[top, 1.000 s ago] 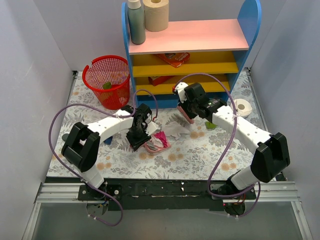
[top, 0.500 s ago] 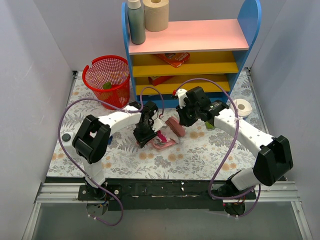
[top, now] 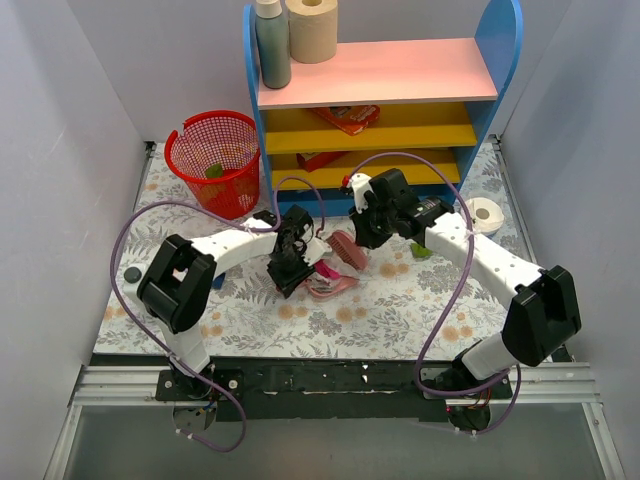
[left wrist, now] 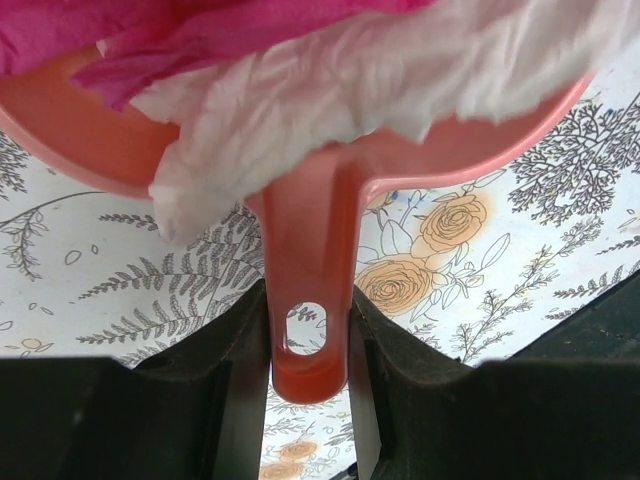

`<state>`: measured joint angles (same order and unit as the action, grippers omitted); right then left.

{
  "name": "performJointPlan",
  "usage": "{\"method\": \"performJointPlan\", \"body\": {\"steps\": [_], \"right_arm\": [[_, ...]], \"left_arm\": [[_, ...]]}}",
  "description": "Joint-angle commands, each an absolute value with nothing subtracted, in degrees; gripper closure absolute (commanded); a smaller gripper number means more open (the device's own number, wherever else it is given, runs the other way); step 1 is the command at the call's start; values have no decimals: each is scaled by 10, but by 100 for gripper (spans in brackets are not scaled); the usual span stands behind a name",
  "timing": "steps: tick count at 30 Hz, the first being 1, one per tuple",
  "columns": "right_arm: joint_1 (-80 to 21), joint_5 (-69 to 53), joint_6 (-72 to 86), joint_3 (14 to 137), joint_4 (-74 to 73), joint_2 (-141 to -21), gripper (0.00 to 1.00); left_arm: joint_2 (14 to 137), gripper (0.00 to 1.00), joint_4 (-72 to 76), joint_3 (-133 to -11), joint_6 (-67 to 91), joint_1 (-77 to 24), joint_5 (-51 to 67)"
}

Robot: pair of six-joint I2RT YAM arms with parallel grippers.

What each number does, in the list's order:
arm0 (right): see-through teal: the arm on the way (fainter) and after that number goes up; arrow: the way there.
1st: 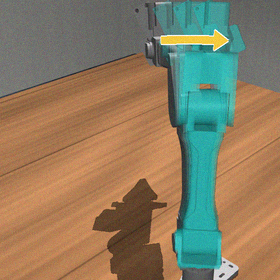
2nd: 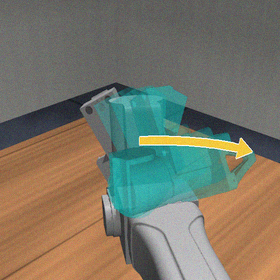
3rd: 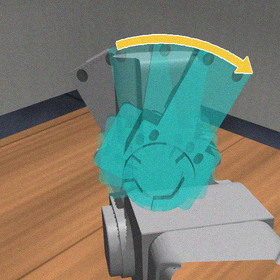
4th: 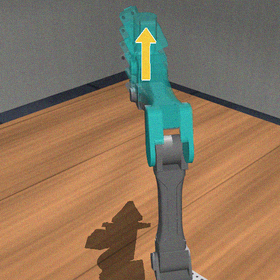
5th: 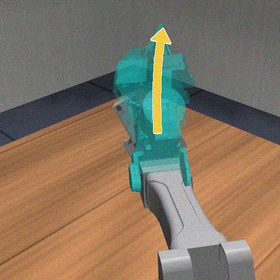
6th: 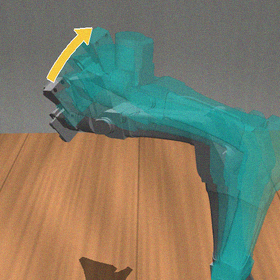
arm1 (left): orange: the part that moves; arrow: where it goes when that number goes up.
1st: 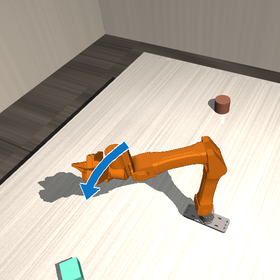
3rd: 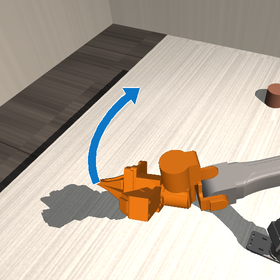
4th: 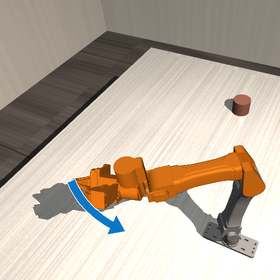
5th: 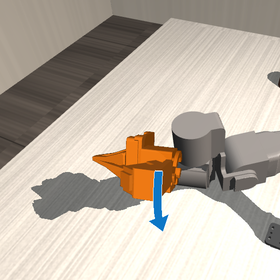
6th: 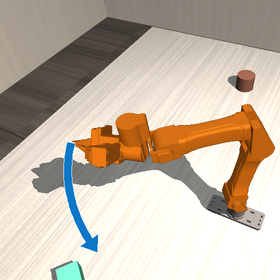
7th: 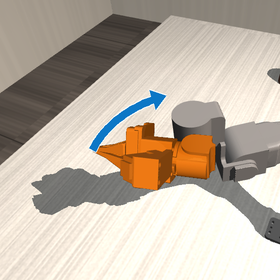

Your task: Sweep away the paper scraps from the table

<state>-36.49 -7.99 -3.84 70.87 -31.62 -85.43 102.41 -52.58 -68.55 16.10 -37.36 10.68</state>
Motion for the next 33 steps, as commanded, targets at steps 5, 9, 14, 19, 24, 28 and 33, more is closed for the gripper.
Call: {"method": "performJointPlan", "body": {"steps": [5, 9, 14, 19, 24, 28, 33], "right_arm": [[-366, -22, -105, 724, -315, -804, 99], [-365, -10, -111, 707, -308, -789, 99], [-352, 33, -110, 687, -290, -784, 99], [-316, 12, -87, 669, -285, -790, 99], [-310, 4, -80, 651, -277, -786, 99], [-309, -11, -80, 650, -277, -788, 99], [-306, -15, -80, 652, -272, -794, 99]], "left_arm": [[966, 100, -455, -635, 161, -374, 128], [968, 100, -456, -644, 161, -373, 133], [961, 100, -461, -643, 160, -373, 135], [934, 100, -476, -648, 161, -372, 138], [895, 100, -498, -650, 156, -365, 160], [852, 100, -515, -638, 140, -357, 167], [797, 100, -542, -639, 135, -340, 152]]}}
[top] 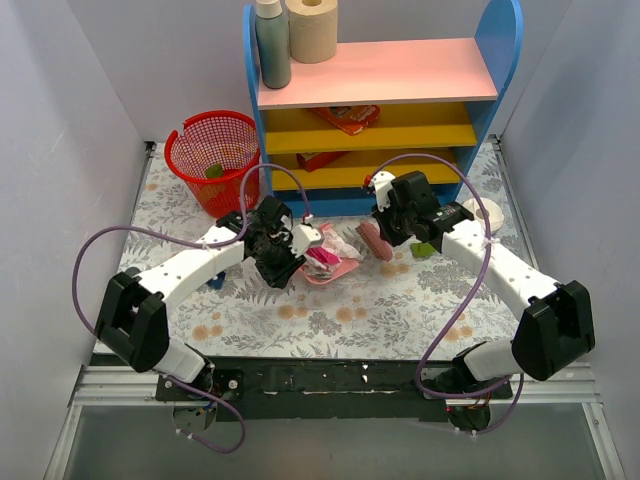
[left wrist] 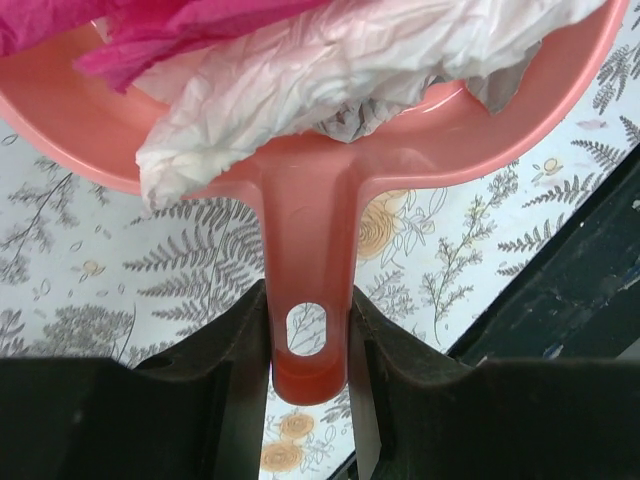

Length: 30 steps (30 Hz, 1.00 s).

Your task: Sweep away the paper scraps from the table

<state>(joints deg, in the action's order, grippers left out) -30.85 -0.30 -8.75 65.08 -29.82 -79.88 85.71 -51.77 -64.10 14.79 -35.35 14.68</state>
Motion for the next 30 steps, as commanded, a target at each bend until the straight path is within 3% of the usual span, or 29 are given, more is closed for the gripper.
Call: {"method": "performJointPlan", "body": {"steps": [1, 19, 30], "right_arm": [[-305, -16, -79, 652, -272, -795, 99], [-304, -48, -52, 660, -279, -820, 99], [-304, -53, -49, 657, -279, -819, 99]], "left_arm": [[778, 100, -545, -638, 135, -339, 145], [668, 100, -620, -657, 147, -281, 38], [641, 100, -658, -707, 176, -215, 35]]}}
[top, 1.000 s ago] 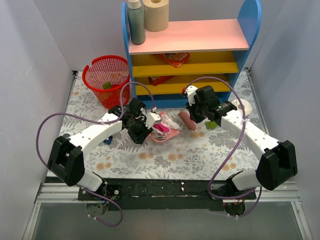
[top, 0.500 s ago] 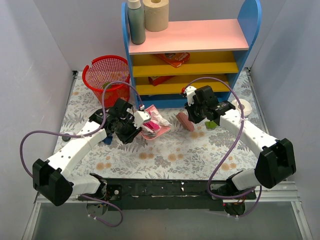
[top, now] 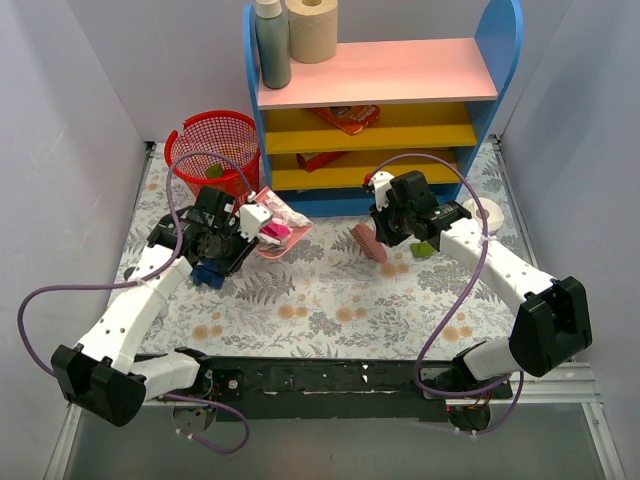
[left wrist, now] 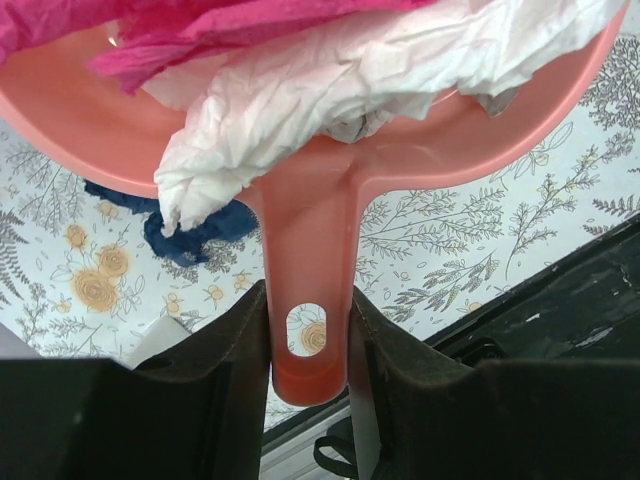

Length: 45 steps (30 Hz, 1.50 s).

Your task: Sweep away the paper scraps from the table

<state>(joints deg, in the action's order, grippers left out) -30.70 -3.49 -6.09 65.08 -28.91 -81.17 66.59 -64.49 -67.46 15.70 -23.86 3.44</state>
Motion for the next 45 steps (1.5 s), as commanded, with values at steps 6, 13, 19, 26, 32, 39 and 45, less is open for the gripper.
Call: {"method": "performJointPlan", "body": {"steps": [6, 13, 19, 26, 32, 39, 45], "right_arm": [[-304, -57, -47, 661, -280, -824, 99], [-304, -57, -47, 662, -280, -825, 99], [-304, -59, -47, 663, -279, -828, 99], [-303, -55, -54, 654, -274, -821, 99], [-302, -54, -54, 636, -272, -806, 99], [-297, -55, -56, 626, -267, -788, 99], [-284, -56, -57, 609, -266, -765, 99]], "left_arm": [[635, 100, -675, -727, 192, -173, 47], [648, 100, -693, -772, 206, -128, 47], [678, 100, -693, -826, 236, -63, 105], [739, 100, -677, -898, 269, 37, 163], [858, 100, -698, -1070, 251, 76, 155], [1033, 100, -749, -1316, 189, 91, 126], [1079, 100, -710, -1355, 108, 91, 65]]}}
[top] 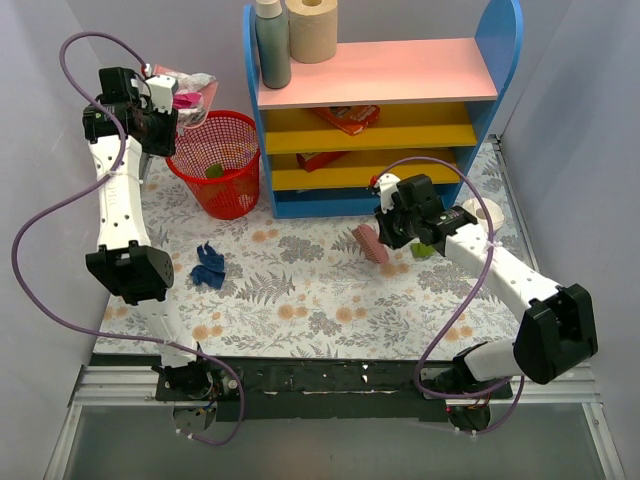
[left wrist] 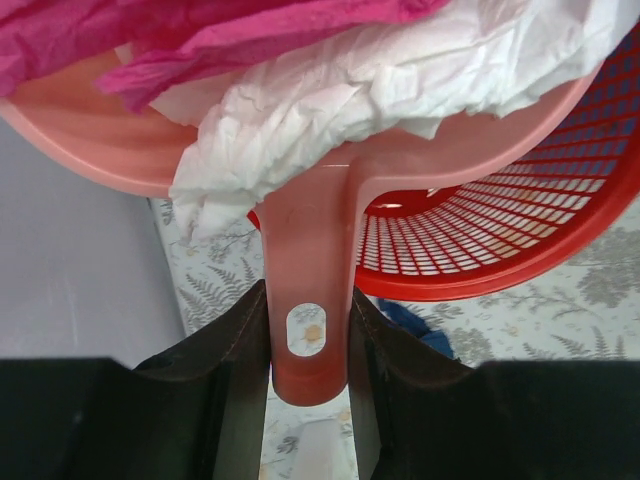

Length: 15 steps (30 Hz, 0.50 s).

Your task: Sweep away the paper scraps from the table

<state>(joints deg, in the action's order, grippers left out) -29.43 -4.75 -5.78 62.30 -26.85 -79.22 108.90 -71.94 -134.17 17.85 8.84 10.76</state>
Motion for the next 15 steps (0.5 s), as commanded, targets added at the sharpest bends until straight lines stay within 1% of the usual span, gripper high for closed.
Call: {"method": "performJointPlan", "body": {"steps": [1, 6, 9, 15], "right_arm": [[-281, -56, -57, 606, -266, -761, 99], [-265, -60, -48, 578, -268, -737, 99], [-261, -62, -43, 567, -269, -729, 99], [-258, -68, -38, 585, -272, -741, 99]], "left_arm": [[1079, 100, -694, -1351, 97, 91, 51], [1086, 100, -662, -1335, 7, 91, 8], [1088, 100, -643, -1331, -37, 91, -38], [1090, 100, -587, -1314, -196, 91, -104]]}}
